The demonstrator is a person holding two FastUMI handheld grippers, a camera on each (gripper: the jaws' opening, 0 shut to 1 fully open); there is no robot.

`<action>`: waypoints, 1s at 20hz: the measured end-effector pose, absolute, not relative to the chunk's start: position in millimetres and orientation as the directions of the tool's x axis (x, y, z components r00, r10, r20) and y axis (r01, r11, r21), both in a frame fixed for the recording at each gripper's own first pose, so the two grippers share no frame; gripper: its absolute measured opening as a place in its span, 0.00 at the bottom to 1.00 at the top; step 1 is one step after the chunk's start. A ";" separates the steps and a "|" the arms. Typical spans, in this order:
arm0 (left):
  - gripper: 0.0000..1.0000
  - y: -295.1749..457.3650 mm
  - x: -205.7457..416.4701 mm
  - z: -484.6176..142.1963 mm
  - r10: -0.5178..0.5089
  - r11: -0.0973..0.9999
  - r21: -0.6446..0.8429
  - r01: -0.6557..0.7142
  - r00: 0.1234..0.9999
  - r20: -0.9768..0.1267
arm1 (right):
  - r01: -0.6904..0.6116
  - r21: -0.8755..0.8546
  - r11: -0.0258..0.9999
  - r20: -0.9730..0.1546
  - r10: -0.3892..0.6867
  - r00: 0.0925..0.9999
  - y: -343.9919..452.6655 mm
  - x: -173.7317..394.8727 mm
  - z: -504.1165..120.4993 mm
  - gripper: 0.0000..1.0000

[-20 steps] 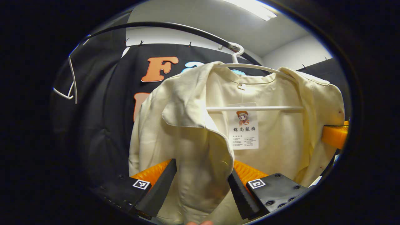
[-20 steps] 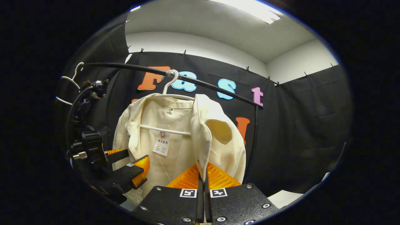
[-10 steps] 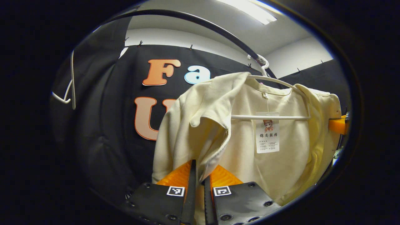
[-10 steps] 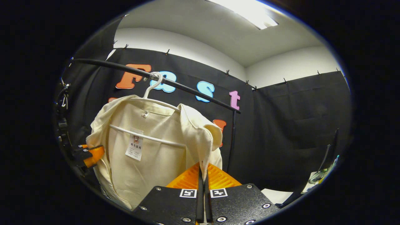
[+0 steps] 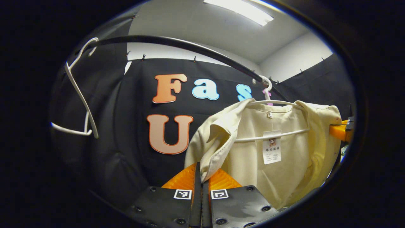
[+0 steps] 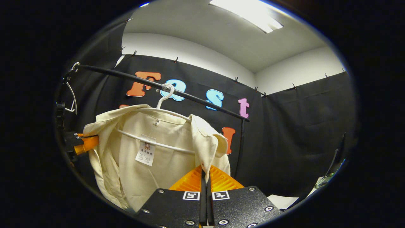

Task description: Grasp the clothes on the hanger with both hands and then place them into the laundry hamper below.

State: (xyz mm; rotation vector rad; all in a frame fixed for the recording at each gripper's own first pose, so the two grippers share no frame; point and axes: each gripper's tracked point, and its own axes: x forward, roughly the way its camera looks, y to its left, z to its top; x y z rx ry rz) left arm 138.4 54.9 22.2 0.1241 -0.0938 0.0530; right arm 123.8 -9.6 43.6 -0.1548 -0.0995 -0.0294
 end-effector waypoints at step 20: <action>0.08 137.8 249.4 79.2 0.179 0.959 0.182 -0.218 0.961 0.212 | 0.150 -0.159 0.976 0.235 -0.110 0.966 -109.9 212.3 137.7 0.00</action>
